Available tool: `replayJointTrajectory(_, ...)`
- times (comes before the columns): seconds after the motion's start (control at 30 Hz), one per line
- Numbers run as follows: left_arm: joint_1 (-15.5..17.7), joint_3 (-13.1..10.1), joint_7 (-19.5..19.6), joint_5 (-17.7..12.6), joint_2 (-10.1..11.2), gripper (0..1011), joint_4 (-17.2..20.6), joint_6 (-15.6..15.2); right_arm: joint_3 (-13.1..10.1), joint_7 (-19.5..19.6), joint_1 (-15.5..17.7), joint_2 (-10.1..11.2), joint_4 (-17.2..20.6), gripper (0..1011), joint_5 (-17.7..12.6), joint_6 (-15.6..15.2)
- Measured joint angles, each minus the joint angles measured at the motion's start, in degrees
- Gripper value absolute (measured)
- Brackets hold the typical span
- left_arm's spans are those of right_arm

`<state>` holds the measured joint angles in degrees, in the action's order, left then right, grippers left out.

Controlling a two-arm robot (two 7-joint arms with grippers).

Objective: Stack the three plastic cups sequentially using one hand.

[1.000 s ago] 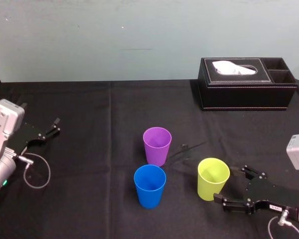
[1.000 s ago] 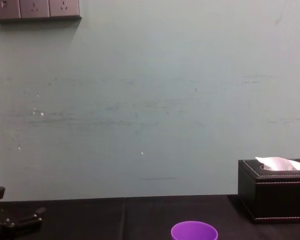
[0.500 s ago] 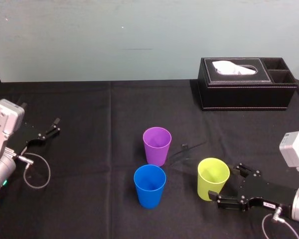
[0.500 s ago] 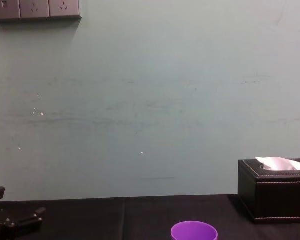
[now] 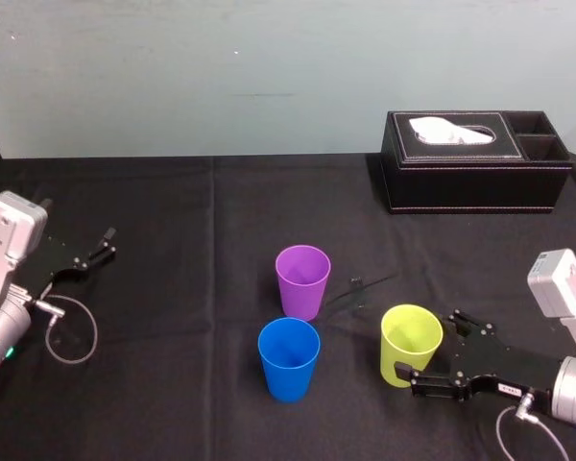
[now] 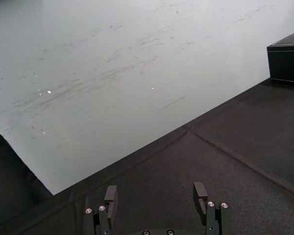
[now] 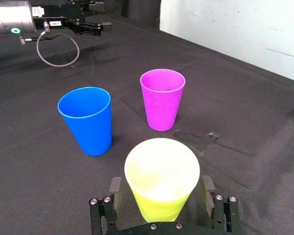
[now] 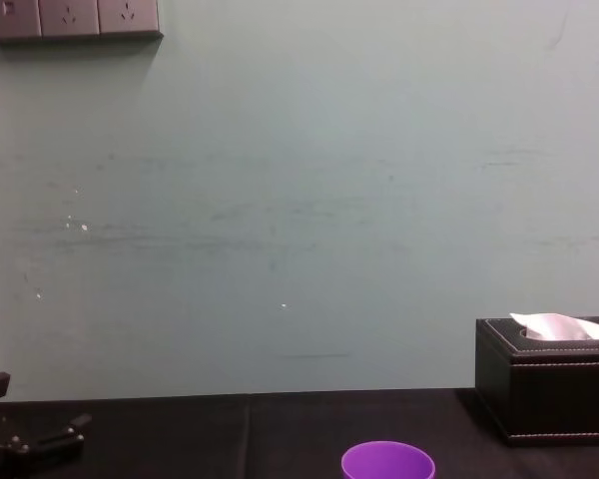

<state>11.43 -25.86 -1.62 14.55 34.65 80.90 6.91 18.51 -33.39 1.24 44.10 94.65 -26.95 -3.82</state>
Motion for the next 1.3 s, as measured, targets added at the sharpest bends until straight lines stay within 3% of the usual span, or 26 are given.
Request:
replayJointTrajectory(0.6, 0.0, 0.0, 0.0, 0.0, 0.0, 1010, 0.0, 0.0, 0.3, -0.2, -0.4, -0.3, -0.2, 994, -0.2, -0.2)
replayJointTrajectory(0.93, 0.0, 0.0, 0.0, 0.0, 0.0, 1010, 0.0, 0.0, 0.3, -0.3, -0.3, -0.3, -0.1, 781, -0.3, -0.2)
replayJointTrajectory(1.3, 0.0, 0.0, 0.0, 0.0, 0.0, 1010, 0.0, 0.0, 0.2, -0.2, -0.3, -0.3, -0.1, 729, -0.3, -0.1)
